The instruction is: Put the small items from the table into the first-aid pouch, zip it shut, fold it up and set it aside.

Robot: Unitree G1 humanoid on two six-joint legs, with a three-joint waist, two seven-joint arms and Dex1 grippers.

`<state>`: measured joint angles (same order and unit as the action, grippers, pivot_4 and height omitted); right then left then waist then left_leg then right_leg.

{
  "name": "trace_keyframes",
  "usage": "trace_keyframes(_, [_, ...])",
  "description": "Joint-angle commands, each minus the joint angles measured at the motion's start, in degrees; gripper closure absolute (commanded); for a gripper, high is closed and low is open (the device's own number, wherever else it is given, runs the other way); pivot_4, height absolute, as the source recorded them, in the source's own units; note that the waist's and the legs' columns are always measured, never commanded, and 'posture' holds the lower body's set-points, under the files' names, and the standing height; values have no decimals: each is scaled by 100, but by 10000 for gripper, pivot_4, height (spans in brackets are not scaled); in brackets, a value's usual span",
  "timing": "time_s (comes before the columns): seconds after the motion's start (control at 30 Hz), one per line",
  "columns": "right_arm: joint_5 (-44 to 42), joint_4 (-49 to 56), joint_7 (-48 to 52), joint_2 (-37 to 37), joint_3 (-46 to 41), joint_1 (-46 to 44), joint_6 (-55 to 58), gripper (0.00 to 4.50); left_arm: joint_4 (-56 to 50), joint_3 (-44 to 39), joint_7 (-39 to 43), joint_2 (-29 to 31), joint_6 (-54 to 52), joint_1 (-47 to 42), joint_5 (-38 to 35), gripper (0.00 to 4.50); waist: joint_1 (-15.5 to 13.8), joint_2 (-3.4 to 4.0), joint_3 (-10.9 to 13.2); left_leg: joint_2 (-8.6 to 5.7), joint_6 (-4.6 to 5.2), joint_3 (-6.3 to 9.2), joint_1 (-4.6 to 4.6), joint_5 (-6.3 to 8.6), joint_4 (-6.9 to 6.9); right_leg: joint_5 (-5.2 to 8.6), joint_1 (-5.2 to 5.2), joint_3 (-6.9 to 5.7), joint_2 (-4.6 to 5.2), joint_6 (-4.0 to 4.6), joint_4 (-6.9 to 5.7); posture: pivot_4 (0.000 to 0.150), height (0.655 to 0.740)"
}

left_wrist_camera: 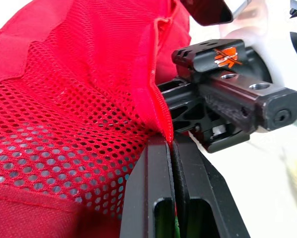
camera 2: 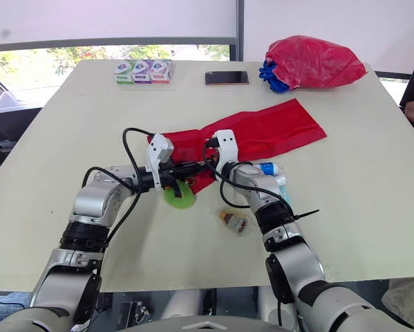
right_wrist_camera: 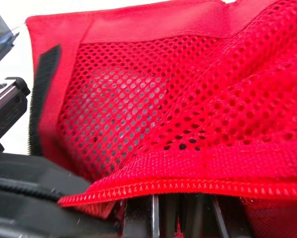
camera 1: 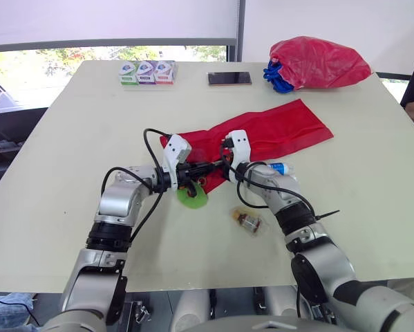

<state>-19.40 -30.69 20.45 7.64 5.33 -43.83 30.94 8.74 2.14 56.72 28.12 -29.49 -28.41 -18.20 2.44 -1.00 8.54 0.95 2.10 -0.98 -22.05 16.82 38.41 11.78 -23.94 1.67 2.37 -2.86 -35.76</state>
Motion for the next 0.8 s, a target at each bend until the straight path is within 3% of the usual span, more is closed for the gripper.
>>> trace_keyframes(0.03, [-151,488,326,152,-15,-47,0,44640,-184,129,100,-7,17,-6,-54,45000,0,0,0,0,0,0,0,0,0,0,0,0,0,0,0,1500,7400])
trace_keyframes(0.3, [-366,2608,1041,-993,142,787,971,44640,-169,53,330,342,90,109,-31,45000,-12,0,0,-4,1,4,-6,1,0,0,0,-2,6,0,3,1500,7400])
trace_keyframes(0.43, [-711,3879,1455,-1680,-78,1342,1043,44640,-91,68,866,768,182,201,-79,45000,-8,0,0,-4,4,4,-5,3,0,1,0,-3,6,0,5,1500,7400])
trace_keyframes(0.63, [-1009,4997,1941,-2535,-652,2062,566,44640,827,116,1517,1535,836,19,295,45000,-11,-4,3,-1,6,-1,3,4,0,5,1,-2,-3,2,4,1500,7400])
trace_keyframes(0.8, [-1173,5493,2492,-3229,-1089,2687,97,44640,1967,64,1595,1867,1602,-522,632,45000,-40,-12,7,2,7,-2,3,4,0,6,2,-1,-11,3,4,1500,7400])
